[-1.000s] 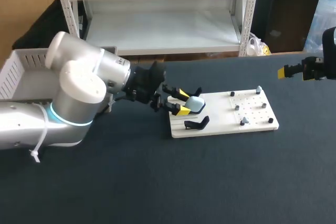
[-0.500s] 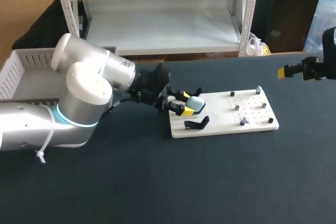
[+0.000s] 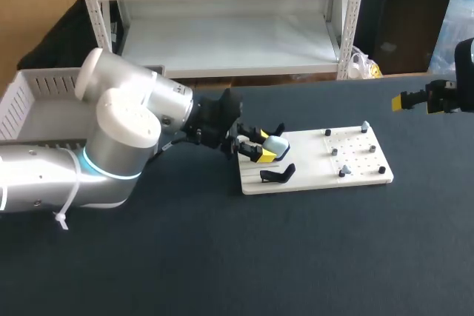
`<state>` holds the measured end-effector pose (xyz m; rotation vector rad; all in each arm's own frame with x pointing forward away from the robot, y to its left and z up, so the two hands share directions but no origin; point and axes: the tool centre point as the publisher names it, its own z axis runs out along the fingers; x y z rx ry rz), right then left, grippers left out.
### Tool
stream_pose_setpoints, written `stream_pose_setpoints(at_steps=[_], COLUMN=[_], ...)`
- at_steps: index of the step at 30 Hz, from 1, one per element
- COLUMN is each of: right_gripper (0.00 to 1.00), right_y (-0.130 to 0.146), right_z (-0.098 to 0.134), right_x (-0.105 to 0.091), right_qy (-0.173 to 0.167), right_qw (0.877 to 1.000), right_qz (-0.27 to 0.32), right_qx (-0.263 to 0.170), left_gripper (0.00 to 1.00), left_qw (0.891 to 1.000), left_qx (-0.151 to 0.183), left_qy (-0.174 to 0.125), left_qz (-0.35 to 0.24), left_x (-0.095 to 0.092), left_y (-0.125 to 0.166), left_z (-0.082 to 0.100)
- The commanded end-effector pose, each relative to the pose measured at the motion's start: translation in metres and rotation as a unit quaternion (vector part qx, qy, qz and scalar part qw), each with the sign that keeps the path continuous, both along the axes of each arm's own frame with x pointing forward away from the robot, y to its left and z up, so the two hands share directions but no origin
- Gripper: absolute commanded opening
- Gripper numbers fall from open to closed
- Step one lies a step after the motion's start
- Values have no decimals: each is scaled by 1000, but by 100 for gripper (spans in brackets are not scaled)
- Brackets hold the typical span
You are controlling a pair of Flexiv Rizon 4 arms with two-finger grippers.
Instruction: Pick up each earbud case from the left stands, insert the matching earbuds, close the lid, and place the case in the box.
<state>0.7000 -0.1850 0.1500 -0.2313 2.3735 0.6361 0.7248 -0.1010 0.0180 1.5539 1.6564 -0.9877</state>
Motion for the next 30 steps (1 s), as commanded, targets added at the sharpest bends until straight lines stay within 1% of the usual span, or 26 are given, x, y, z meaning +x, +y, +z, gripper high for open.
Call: stream_pose_setpoints(at_steps=[1,3,7,13,16,19,21,22,23,26,30], right_gripper=[100,100,100,100,100,100,100,100,100,100,100], right_y=[0,0,0,0,0,0,0,0,0,0,0], right_z=[0,0,0,0,0,0,0,0,0,0,0], right_x=[0,0,0,0,0,0,0,0,0,0,0], right_qy=[0,0,0,0,0,0,0,0,0,0,0], right_qw=[1000,1000,1000,1000,1000,1000,1000,1000,1000,1000,1000], right_qz=[0,0,0,0,0,0,0,0,0,0,0], right_qx=[0,0,0,0,0,0,0,0,0,0,0], left_gripper=[31,23,0,0,0,0,0,0,0,0,0], left_qw=[1000,1000,1000,1000,999,999,997,996,995,991,987], left_qx=[-2,-3,-4,-17,-33,-52,-74,-80,-95,-125,-151], left_qy=[-1,-1,-2,-6,-13,-18,-23,-24,-27,-36,-34], left_qz=[1,2,3,3,1,2,11,13,18,28,30], left_x=[0,-1,-2,-7,-10,-14,-17,-18,-21,-29,-34], left_y=[0,0,1,8,13,17,18,18,17,14,12], left_z=[-2,-2,-1,9,21,37,49,52,60,73,88])
